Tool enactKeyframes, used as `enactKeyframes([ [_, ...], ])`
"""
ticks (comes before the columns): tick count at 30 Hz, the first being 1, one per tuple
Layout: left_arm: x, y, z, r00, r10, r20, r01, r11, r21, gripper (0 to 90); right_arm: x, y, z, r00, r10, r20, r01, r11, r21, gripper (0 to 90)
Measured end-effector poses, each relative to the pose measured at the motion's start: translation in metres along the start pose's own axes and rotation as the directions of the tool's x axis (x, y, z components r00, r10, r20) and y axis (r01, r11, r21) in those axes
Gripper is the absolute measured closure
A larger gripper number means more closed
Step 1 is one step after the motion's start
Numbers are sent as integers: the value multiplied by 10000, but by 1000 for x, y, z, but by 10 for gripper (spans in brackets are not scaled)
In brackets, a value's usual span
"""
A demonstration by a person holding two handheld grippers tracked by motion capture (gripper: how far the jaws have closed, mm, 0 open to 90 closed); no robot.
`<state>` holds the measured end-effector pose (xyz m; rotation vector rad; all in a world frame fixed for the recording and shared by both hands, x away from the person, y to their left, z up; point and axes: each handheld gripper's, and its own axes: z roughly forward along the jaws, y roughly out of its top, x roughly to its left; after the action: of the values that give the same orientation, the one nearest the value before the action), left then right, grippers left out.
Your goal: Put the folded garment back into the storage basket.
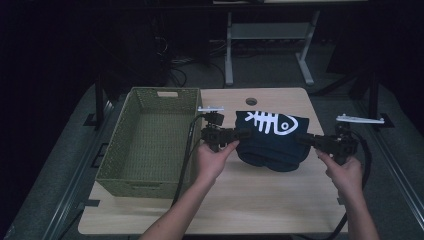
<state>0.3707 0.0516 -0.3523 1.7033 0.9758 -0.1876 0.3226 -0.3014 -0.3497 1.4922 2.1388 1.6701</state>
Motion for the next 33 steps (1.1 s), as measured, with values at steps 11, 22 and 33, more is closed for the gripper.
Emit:
enactKeyframes([
  [11, 11, 13, -26, 9992, -389, 116, 390, 9992, -81, 684, 17, 19, 15, 9991, -150, -393, 151, 9999, 37, 722],
  [22, 19, 21, -55, 9984, -562, 39, 563, 9974, -444, 677, 35, 35, 33, 9965, -310, -777, 318, 9995, 89, 723],
  [33, 25, 27, -80, 9981, -580, -193, 566, 9962, -662, 675, 49, 45, 52, 9935, -409, -1066, 426, 9990, 133, 722],
])
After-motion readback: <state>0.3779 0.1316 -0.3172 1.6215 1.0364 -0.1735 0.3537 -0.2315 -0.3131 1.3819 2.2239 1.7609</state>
